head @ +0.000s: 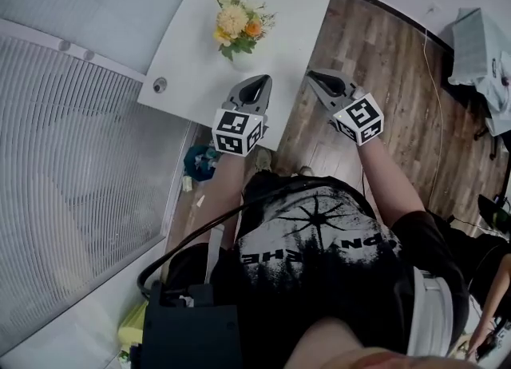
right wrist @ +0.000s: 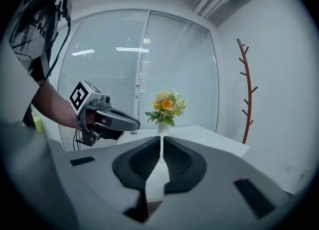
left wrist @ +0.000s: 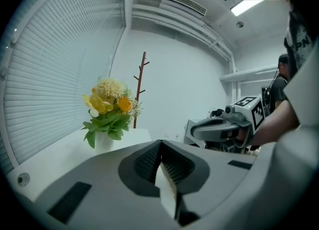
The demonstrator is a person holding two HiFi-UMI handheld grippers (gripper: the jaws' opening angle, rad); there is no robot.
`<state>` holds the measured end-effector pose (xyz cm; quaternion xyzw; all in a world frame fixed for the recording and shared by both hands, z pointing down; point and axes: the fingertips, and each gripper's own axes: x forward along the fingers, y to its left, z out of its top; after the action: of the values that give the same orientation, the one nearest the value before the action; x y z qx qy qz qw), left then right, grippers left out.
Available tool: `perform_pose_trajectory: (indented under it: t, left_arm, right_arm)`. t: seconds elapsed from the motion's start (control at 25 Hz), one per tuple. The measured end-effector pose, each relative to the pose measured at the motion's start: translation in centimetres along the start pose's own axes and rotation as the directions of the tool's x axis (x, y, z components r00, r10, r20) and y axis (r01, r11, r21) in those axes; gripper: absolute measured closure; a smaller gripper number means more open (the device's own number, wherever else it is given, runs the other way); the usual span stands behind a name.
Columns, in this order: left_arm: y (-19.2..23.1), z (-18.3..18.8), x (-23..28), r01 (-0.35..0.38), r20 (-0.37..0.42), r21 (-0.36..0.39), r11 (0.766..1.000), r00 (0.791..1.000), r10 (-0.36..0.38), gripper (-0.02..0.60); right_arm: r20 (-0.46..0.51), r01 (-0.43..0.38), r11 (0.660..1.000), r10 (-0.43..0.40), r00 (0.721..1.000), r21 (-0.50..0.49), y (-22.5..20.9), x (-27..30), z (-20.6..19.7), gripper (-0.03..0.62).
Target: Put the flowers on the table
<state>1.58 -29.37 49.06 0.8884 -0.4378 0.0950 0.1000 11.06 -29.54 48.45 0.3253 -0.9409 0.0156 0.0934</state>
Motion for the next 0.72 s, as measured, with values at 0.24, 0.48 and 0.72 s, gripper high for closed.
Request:
perform_pose_trajectory:
  t: [0.24, 0.48, 0.72]
  left_arm:
    - [-2.0, 1.0, 0.2, -0.009, 0.024, 0.031, 0.999, 1.000, 0.008, 0.569]
    - [-3.2, 1.4, -0.1, -0.014, 0.028, 0.044, 0.999, 1.000, 0.013, 0.569]
    - [-3.4, 2.2, -0.3, -0.024, 0.028, 0.066, 0.998, 0.999, 0.022, 0.569]
  right_arm:
    - [0.016, 0.016, 1.000, -0.016, 1.000, -0.010, -0.5, -2.7, 0.4, 0.569]
    - [0.028, 0.024, 1.000, -0.024, 0.999, 0.004, -0.7, -4.1, 1.0, 0.569]
    - [0.052, 0.024, 1.000, -0.024, 0.998, 0.006, -1.1, -4.3, 2.0, 0.569]
